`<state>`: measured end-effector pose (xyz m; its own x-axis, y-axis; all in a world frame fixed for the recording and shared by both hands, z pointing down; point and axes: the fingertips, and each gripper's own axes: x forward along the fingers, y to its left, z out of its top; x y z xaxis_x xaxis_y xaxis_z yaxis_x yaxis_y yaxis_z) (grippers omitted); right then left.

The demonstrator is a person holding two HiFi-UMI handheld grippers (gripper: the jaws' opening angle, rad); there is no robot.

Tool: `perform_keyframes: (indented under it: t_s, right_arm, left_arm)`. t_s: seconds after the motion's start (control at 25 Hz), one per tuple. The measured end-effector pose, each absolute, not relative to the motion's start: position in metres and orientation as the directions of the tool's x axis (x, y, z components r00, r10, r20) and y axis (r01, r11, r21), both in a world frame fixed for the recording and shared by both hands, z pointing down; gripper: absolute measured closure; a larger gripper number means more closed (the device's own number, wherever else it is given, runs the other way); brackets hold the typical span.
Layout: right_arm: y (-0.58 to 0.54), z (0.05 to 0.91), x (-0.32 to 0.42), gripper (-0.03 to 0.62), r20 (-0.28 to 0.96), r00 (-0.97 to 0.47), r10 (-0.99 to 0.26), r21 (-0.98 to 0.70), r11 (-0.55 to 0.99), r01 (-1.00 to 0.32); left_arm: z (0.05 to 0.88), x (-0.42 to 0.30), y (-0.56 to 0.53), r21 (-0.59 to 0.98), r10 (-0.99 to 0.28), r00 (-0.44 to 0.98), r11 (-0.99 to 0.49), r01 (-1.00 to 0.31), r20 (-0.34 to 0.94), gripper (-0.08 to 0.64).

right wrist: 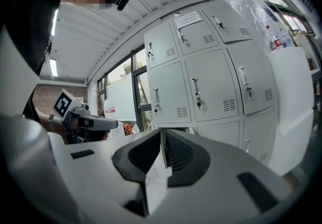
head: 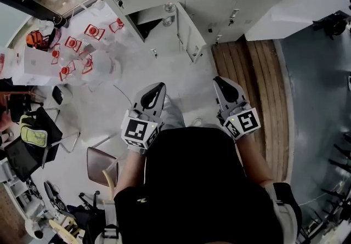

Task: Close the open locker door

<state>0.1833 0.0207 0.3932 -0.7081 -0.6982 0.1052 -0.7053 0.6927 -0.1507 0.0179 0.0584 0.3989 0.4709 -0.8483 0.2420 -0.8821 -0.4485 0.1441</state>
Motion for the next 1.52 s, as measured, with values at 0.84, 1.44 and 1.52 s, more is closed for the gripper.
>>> perform_keyframes:
  t_s: [0.84, 1.44, 1.52]
  right_arm:
    - [-0.1, 0.464, 0.149, 0.495, 0.318, -0.511, -0.799, -0.118, 0.501, -0.857]
    - [-0.131, 0.557, 0.175, 0.439, 0.472, -0.667, -0.576, -0.216, 0.658, -0.721]
    - [-0.135, 0.566, 0.171, 0.437, 0.479, -0.692, -0.54, -0.234, 0.681, -0.694]
  left_arm:
    - [0.425, -0.069, -0.067, 0.191, -0.705, 0.649, -0.622, -0.76, 0.288, 0.537]
    - [0.457, -0.029, -0.066, 0.211, -0.719, 0.531, -0.492, -0.845, 0.449, 0.537]
    - [0.459, -0.027, -0.063, 0.222, -0.732, 0.498, -0.448, -0.866, 0.465, 0.537]
